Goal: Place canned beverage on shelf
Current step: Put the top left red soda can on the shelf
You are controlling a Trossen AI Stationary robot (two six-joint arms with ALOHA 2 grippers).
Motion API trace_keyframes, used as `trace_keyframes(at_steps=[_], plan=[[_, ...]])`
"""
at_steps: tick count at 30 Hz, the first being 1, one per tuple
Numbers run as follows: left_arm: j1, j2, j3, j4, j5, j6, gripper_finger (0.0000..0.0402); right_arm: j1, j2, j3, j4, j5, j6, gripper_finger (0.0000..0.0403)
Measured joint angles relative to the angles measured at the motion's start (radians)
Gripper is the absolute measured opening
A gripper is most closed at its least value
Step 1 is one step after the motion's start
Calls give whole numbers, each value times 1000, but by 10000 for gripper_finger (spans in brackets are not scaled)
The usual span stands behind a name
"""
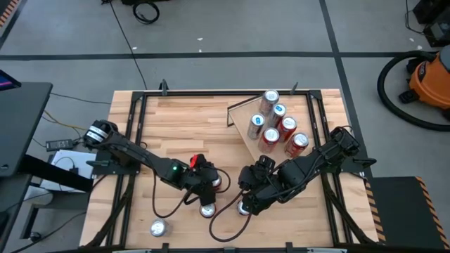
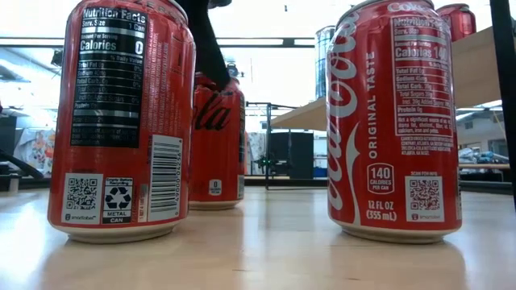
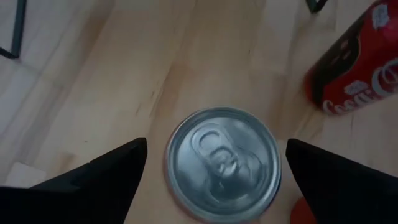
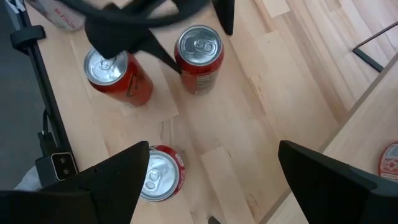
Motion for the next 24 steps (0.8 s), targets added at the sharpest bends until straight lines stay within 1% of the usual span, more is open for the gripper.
trace_keyframes(at_steps=[6, 13, 19, 22, 24], plan=[[0, -62, 0, -9, -4, 29, 396, 0, 0, 0, 1, 1, 0, 368], [-22, -107, 0, -213, 7, 57, 396, 0, 0, 0, 1, 0, 4, 368], [-43, -114, 0, -325, 6, 66, 396, 0, 0, 0, 2, 0, 4, 368], [-37, -98, 0, -380, -21, 39, 396, 0, 0, 0, 5, 1, 4, 368], [-23, -96, -9, -374, -48, 16, 396, 0, 0, 0, 10, 1, 4, 368]])
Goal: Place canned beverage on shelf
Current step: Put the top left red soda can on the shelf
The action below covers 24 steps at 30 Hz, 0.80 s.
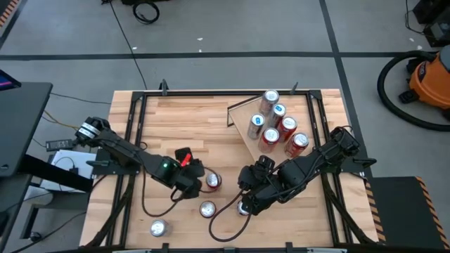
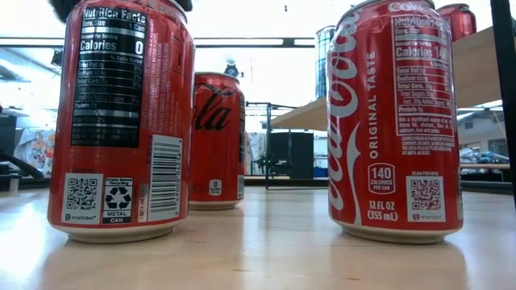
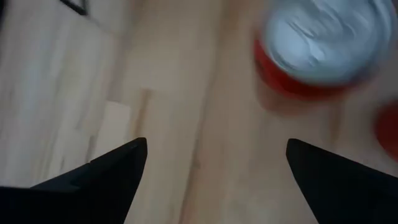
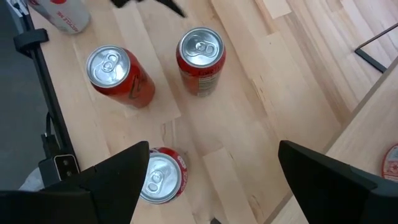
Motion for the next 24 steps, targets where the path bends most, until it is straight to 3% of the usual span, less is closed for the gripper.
trace_keyframes(at_steps=[5, 10, 24], plan=[[48, -1, -64, 129, -2, -43, 396, 0, 0, 0, 9, 3, -1, 368], [76, 0, -117, 240, 76, -98, 396, 0, 0, 0, 13, 3, 0, 368], [13, -1, -119, 424, 82, -114, 396, 0, 0, 0, 13, 3, -10, 368]])
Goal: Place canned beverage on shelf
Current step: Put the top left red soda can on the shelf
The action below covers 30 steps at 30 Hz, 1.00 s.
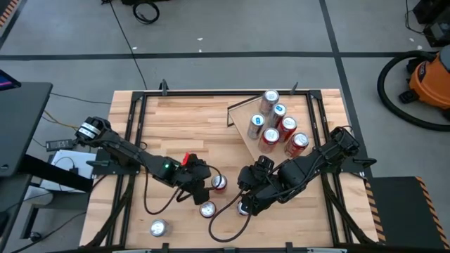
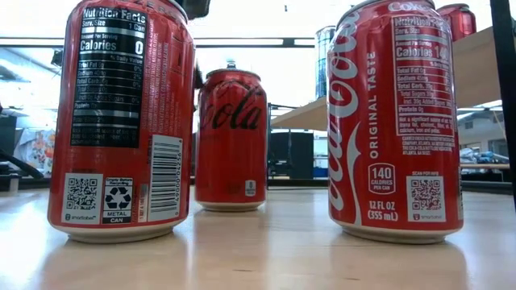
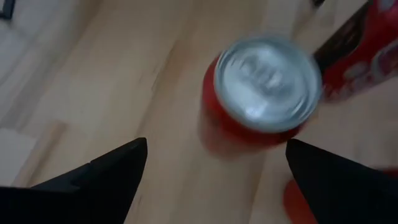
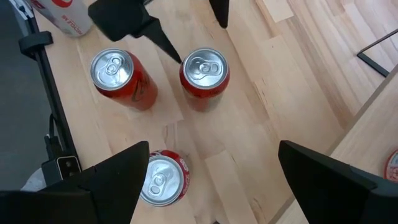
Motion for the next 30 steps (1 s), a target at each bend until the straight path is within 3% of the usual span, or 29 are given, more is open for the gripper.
trace_keyframes(at_steps=[8, 14, 22, 30], plan=[[-9, 0, 0, 140, -27, 15, 396, 0, 0, 0, 0, 0, 0, 368], [-9, 0, 0, 124, 87, 59, 396, 0, 0, 0, 0, 0, 6, 368], [-2, 10, 1, 132, 103, 83, 396, 0, 0, 0, 14, 15, 7, 368], [5, 39, 2, 165, 215, 35, 396, 0, 0, 0, 25, 19, 7, 368]])
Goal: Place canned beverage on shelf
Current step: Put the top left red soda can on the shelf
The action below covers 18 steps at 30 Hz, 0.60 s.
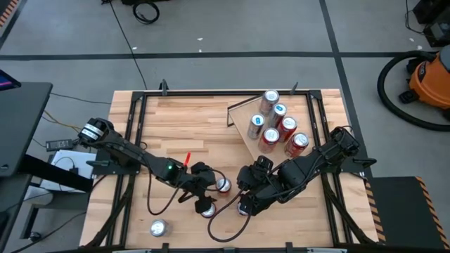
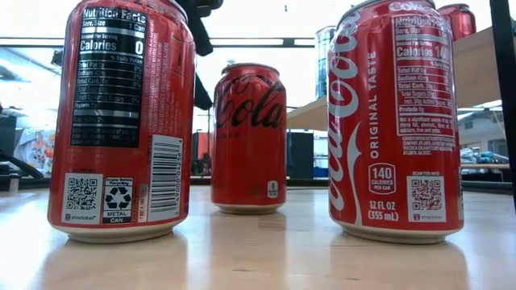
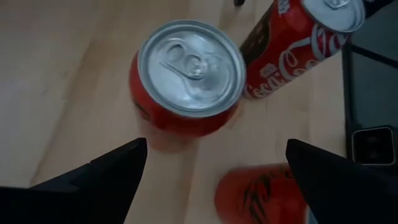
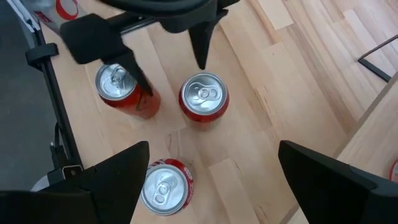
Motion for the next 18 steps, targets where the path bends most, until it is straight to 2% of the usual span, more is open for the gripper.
trace_keyframes(at_steps=[8, 13, 18], plan=[[3, 2, 0, -22, -24, -4, 396, 0, 0, -4, 10, 0, -10, 368], [12, 1, -1, -26, -25, -5, 396, 0, 0, -58, 70, -1, -40, 368], [25, -17, -1, -8, 66, 34, 396, -16, 0, -140, 199, -40, -81, 368]])
